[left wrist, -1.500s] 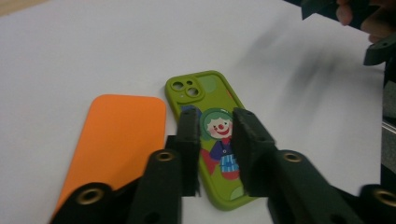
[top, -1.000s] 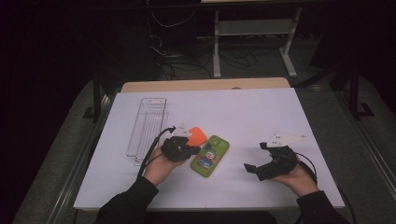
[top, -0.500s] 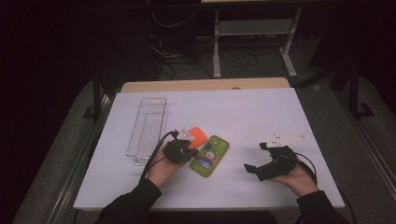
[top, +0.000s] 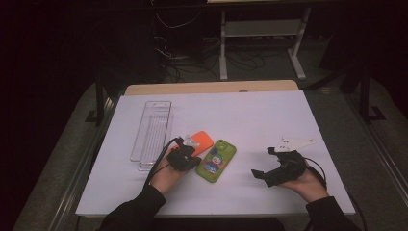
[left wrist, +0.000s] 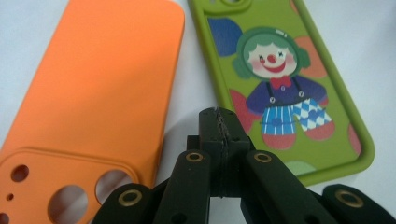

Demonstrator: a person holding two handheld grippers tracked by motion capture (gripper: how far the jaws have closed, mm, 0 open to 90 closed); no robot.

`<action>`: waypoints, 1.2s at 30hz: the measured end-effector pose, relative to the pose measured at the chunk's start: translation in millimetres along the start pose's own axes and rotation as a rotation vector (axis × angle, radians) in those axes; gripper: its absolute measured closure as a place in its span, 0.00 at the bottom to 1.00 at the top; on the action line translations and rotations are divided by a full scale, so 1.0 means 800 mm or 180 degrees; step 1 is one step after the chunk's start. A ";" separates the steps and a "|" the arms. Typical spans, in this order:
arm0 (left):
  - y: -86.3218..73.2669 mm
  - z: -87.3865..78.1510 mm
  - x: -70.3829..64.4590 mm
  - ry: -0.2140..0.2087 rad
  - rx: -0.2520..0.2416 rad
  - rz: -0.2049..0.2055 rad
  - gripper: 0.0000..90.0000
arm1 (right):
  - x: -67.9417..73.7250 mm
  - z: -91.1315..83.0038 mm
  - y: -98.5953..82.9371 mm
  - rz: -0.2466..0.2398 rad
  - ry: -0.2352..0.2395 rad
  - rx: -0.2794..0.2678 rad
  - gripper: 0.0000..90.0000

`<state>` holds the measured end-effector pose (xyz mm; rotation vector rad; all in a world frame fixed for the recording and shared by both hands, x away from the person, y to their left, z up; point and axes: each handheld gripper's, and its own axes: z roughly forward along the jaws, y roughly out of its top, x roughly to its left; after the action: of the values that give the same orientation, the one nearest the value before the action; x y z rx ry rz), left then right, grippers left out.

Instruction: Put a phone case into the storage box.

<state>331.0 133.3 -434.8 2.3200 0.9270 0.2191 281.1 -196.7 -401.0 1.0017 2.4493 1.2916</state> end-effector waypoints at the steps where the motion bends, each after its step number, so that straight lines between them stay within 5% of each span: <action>1: 0.000 0.000 0.001 0.0000 0.0039 0.0039 1.00 | 0.000 0.000 0.000 0.0000 0.0000 0.0000 0.00; 5: -0.001 0.000 0.000 -0.0010 0.0071 0.0033 1.00 | -0.001 -0.001 0.000 -0.0009 0.0001 0.0005 0.00; 23: 0.009 0.009 -0.037 -0.0544 0.0009 0.0199 1.00 | 0.000 0.000 0.000 -0.0002 0.0005 0.0012 0.00; 31: 0.018 0.018 -0.052 -0.0640 0.0004 0.0400 1.00 | 0.000 0.002 0.000 -0.0027 0.0006 0.0011 0.00; 36: 0.025 0.029 -0.062 -0.0694 -0.0097 0.0372 1.00 | 0.000 0.001 0.000 -0.0023 0.0011 0.0009 0.00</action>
<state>313.9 77.8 -437.4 2.3171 0.6771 0.0267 281.5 -195.9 -401.5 0.9911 2.4555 1.2891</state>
